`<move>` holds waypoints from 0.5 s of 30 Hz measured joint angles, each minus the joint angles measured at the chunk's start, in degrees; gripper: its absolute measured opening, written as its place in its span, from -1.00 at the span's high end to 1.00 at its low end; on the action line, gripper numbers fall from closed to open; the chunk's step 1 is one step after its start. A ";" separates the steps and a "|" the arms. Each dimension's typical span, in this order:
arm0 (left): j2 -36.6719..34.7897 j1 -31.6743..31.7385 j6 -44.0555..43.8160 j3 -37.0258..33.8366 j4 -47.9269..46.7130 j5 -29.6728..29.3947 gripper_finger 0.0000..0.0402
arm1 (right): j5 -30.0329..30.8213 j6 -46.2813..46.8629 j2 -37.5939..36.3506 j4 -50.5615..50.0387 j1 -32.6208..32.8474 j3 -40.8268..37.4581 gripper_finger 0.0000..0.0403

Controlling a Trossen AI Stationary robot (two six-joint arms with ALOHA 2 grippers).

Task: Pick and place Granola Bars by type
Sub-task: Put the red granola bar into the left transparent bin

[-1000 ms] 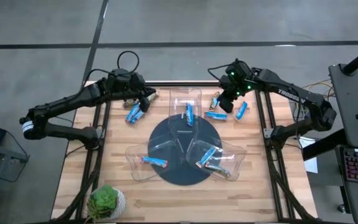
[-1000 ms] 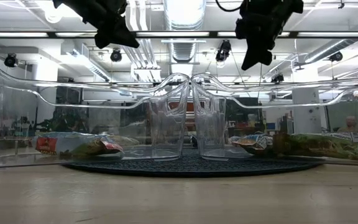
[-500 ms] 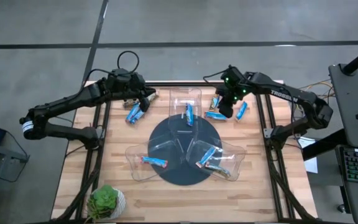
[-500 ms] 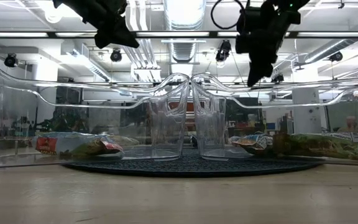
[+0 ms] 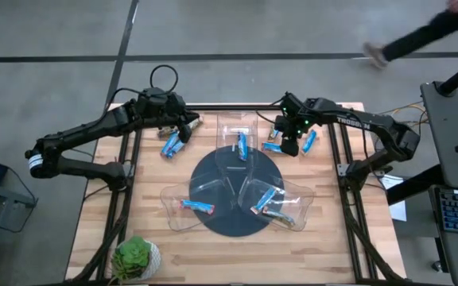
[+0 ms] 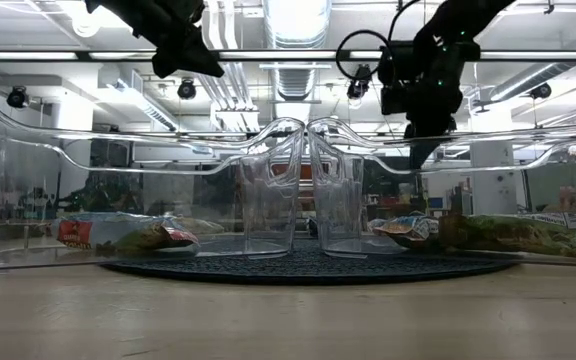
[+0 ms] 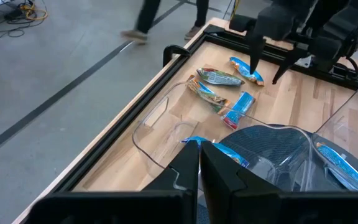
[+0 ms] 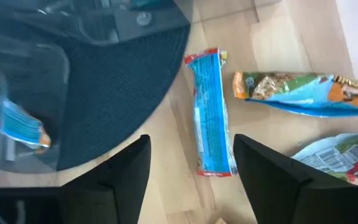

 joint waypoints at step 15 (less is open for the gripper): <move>0.00 0.00 0.02 0.00 0.00 -0.09 1.00 | 1.27 -4.52 9.21 2.08 -0.02 -0.07 -0.14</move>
